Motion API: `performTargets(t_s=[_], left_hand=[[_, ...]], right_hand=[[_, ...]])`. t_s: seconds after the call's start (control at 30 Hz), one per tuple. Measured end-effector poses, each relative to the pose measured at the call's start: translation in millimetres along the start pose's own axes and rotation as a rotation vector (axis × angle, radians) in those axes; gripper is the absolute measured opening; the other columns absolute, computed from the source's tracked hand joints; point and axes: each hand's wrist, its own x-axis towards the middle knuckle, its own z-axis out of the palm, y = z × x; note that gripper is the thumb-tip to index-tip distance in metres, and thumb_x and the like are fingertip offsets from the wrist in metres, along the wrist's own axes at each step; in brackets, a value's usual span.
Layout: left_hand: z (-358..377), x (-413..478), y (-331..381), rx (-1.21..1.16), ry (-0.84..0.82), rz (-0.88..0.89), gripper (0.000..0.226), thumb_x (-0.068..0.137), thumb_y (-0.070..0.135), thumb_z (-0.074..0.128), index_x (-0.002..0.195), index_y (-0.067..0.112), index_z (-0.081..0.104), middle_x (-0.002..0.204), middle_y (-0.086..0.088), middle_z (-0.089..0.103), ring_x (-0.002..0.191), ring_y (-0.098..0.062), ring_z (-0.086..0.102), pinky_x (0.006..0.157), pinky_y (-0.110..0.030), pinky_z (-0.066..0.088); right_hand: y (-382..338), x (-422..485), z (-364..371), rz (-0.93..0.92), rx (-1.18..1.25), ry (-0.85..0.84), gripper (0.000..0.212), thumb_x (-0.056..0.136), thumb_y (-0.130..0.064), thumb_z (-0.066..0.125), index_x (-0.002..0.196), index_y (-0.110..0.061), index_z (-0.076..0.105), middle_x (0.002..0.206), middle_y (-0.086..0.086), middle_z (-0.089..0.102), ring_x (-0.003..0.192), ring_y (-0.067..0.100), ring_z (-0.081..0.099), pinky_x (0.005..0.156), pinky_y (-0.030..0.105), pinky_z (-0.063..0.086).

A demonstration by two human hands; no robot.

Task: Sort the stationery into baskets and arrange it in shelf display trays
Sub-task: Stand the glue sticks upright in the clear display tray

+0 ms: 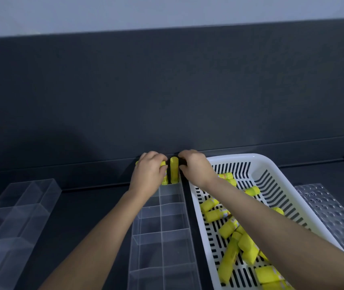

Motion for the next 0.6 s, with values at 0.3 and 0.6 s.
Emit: performTargets(t_s=[0.3, 0.6], left_hand=[[4, -18, 45, -0.217, -0.109, 0.129, 0.018, 0.089, 0.015, 0.063, 0.106, 0.011, 0.069, 0.097, 0.005, 0.059, 0.087, -0.012, 0.06, 0.08, -0.031, 0.05], [36, -23, 98, 0.1, -0.553, 0.395, 0.024, 0.094, 0.021, 0.051, 0.114, 0.013, 0.062, 0.111, -0.005, 0.059, 0.099, -0.025, 0.059, 0.078, -0.039, 0.05]], right_hand=[[64, -61, -40, 0.078, -0.065, -0.038, 0.027, 0.089, -0.006, 0.052, 0.112, -0.008, 0.067, 0.109, 0.008, 0.067, 0.101, 0.025, 0.06, 0.076, 0.02, 0.035], [114, -110, -54, 0.162, -0.132, -0.163, 0.023, 0.09, -0.014, 0.055, 0.108, -0.009, 0.068, 0.109, 0.005, 0.068, 0.099, 0.021, 0.061, 0.082, 0.026, 0.043]])
